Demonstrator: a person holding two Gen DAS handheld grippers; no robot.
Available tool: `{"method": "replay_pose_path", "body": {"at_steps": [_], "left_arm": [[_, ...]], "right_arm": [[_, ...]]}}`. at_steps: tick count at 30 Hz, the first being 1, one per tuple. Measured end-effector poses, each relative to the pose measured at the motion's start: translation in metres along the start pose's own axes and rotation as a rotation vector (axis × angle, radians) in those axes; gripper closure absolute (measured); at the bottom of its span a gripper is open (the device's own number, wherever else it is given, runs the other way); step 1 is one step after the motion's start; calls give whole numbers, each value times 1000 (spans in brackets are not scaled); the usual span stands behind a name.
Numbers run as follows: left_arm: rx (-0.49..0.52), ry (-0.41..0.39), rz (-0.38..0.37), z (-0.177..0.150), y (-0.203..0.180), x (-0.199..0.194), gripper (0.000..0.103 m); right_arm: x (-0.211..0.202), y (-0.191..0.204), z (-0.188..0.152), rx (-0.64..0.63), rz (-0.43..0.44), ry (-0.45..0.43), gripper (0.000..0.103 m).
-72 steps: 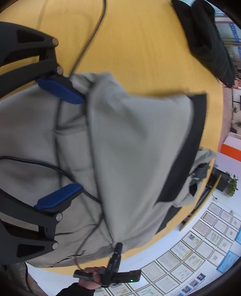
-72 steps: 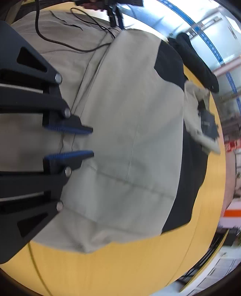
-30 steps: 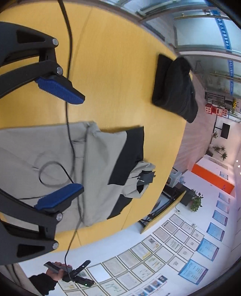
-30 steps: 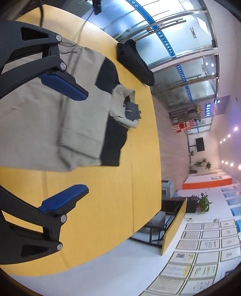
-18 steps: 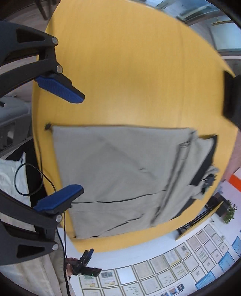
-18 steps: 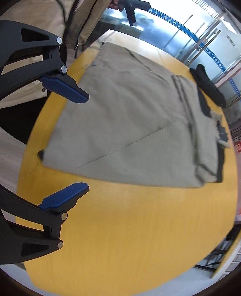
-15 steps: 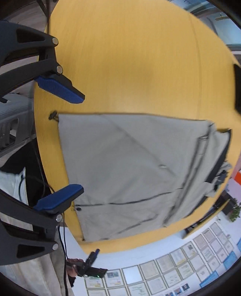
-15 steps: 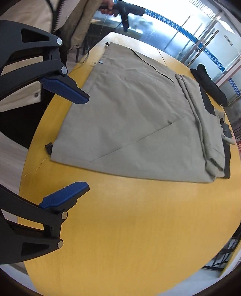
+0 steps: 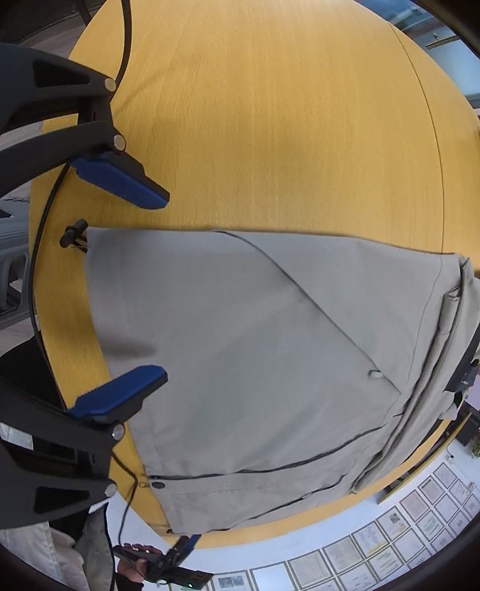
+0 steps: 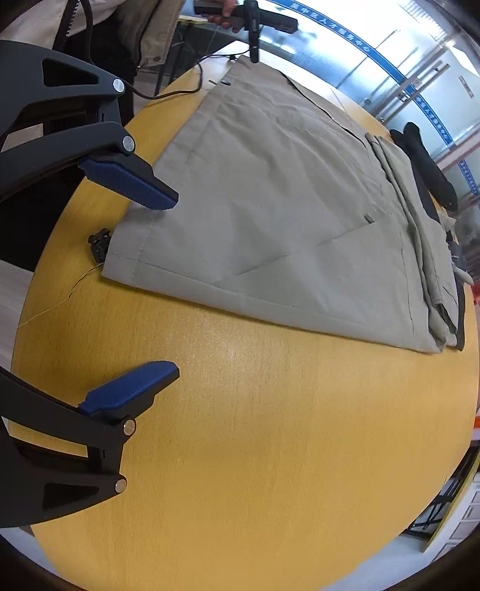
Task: Fold clothes
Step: 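Move both grippers to the folded edge of the jacket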
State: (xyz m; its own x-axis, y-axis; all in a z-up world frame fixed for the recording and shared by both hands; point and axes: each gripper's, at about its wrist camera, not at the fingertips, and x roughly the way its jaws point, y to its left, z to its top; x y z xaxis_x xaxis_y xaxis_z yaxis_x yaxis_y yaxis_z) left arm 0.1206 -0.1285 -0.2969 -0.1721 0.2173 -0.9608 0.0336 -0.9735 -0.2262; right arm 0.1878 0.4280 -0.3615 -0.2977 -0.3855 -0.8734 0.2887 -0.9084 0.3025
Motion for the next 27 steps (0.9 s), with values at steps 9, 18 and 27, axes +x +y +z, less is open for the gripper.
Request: {"method": "replay_pose_path", "body": {"at_steps": [9,18,27], "left_arm": [[-7,-1,-75,1,7,-6,7],[-40,61,-250,-2,5,-8,2],[-93,101,-341,12,22,-3,3]], "right_arm": [[15,30,1,-15,31,12,16],[18,29,6,81,92,51,16],[29,25,25,104,133,142,61]]}}
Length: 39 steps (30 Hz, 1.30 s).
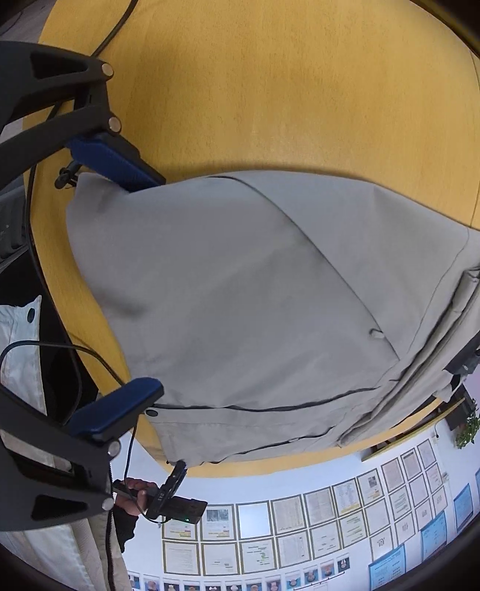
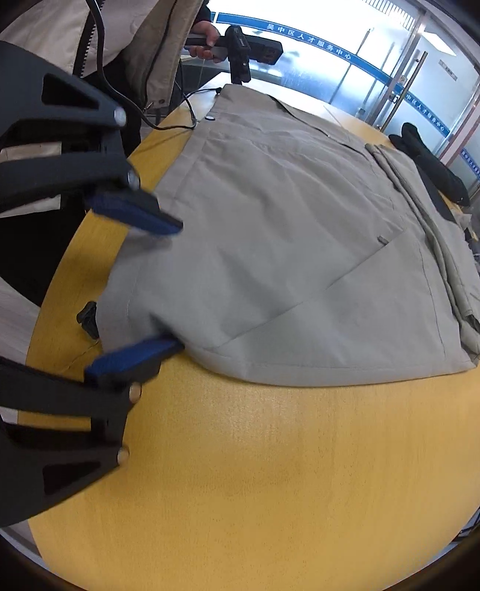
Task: Fold clothes
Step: 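Move both grippers to the folded edge of the jacket, then close both grippers on the folded edge of the jacket, then lift the folded edge with both grippers and fold it toward the collar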
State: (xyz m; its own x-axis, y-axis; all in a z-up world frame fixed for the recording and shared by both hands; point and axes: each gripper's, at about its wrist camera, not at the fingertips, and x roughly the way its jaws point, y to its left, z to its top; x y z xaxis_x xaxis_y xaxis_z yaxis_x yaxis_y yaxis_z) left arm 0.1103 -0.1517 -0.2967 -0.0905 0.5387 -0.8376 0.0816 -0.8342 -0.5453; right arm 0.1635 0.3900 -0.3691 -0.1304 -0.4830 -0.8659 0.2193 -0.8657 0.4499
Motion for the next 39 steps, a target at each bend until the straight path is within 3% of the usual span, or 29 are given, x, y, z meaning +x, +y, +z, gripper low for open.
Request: {"method": "replay_pose_path", "body": {"at_steps": [1,2,6,9,12,13,15,16,17,18,21,23,27,31,32,35,39], "left_arm": [[-1,1,7,1,0,0,5],[0,4,15,3,2,-1,7],[-1,14,40,5,6,-3,19],[-12,22,63,4,13,-9,37],[-19,34,63,2,20,-13,39],[-14,40,67,3,20,-13,39],[-6,52,74,5,17,-10,36],[-1,58,77,6,15,-8,32],[7,63,77,7,13,-7,27],[12,66,78,7,11,-6,24],[26,75,93,9,5,-2,17],[30,77,104,8,3,-2,17],[9,87,120,9,9,-5,29],[-5,115,192,9,19,-11,69],[-21,121,195,8,25,-13,73],[-61,136,173,5,37,-20,89],[-73,150,127,5,35,-33,100]], "right_arm": [[2,0,3,-1,-15,8,74],[3,-1,6,-1,-29,16,79],[7,5,9,-46,-70,39,81],[7,1,11,-33,-71,52,84],[7,0,12,-15,-60,61,84],[7,-1,13,-2,-57,62,80],[2,0,12,-11,-107,50,56],[-2,0,11,-20,-144,41,30],[-4,-3,9,-14,-173,36,24],[-5,-9,6,6,-149,46,24],[-5,-10,8,9,-107,55,34],[0,-10,9,21,-59,89,84],[8,3,14,-7,-76,90,93],[2,-4,13,27,-36,87,97],[-3,-3,13,29,-19,77,98],[-20,-1,13,27,42,52,99],[-41,16,22,-21,98,31,100]]}}
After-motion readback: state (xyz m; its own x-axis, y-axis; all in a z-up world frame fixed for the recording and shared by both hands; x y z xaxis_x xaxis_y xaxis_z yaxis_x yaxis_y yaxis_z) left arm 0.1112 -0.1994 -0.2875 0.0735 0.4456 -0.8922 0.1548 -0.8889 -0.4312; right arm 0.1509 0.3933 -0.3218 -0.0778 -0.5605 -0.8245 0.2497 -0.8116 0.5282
